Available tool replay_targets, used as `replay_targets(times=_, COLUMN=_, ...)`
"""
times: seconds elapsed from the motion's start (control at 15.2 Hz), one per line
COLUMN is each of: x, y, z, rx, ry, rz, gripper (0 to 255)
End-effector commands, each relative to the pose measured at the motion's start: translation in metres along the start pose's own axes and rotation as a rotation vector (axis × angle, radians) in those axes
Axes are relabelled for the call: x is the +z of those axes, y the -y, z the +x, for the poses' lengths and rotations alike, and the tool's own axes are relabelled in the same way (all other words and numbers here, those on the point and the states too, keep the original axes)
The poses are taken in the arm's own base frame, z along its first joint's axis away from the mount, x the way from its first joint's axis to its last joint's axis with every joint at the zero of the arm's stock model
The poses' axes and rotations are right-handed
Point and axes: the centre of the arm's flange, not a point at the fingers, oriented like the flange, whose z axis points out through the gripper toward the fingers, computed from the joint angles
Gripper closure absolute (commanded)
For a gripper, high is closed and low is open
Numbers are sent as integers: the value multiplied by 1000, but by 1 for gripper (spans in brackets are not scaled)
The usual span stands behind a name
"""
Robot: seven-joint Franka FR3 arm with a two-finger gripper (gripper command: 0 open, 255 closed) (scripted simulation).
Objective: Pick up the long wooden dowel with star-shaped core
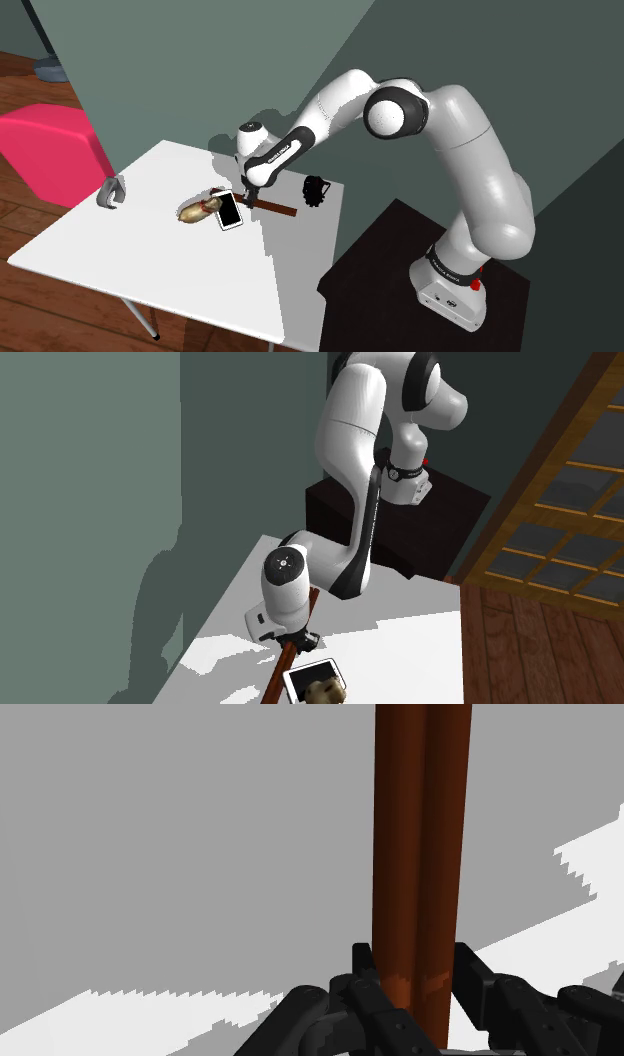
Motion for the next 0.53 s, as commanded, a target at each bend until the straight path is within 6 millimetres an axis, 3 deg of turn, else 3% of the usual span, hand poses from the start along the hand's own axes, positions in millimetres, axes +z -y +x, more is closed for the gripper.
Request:
replay_targets(times=0.0, x=0, y=0, z=0, rx=0, ry=0, rz=0, gripper=255)
replay_targets(times=0.46, x=-5, y=0, z=0, rx=0, ry=0, rz=0, gripper=255)
